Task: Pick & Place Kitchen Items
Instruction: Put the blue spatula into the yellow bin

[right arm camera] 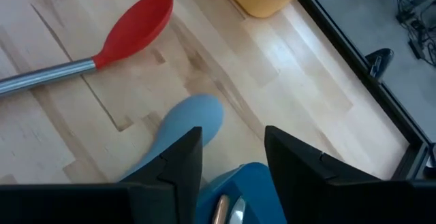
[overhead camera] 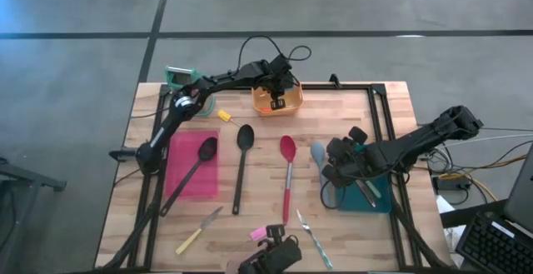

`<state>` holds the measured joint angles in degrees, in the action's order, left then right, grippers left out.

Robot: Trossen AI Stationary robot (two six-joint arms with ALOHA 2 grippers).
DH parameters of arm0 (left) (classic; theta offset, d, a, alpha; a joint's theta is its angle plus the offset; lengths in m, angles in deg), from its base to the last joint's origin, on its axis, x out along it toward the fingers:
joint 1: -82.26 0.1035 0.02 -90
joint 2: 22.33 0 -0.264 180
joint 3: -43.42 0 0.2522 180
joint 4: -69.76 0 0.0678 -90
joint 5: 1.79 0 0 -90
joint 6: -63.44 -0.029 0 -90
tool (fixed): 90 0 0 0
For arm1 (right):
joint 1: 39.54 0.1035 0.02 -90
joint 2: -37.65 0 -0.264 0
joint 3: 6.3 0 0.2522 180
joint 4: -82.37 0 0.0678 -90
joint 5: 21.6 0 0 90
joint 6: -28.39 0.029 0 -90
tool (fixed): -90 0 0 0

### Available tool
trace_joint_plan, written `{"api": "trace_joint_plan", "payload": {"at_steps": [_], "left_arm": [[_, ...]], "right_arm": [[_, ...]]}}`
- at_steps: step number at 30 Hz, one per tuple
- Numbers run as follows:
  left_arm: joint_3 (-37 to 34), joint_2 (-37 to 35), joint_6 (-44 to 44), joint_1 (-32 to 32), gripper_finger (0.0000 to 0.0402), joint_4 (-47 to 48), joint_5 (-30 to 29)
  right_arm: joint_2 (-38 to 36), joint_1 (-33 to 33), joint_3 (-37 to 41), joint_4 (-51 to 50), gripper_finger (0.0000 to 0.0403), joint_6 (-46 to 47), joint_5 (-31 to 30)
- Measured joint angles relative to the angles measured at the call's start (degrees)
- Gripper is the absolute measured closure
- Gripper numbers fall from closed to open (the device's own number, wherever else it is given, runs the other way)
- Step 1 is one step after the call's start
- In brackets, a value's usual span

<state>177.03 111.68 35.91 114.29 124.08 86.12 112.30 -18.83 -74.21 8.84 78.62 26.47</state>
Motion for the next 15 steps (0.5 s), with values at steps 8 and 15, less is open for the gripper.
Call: {"api": "trace_joint_plan", "payload": {"at_steps": [8,15], "left_arm": [[-0.10,1.54,0.02,0.11,0.0376,0.21,-0.17],[-0.11,1.60,0.05,0.08,0.0341,0.06,-0.42]], "right_arm": [[0.00,0.00,0.08,-0.02,0.0241,-1.05,0.00],[0.00,0.00,0.15,-0.02,0.0263,-1.17,0.00]]}}
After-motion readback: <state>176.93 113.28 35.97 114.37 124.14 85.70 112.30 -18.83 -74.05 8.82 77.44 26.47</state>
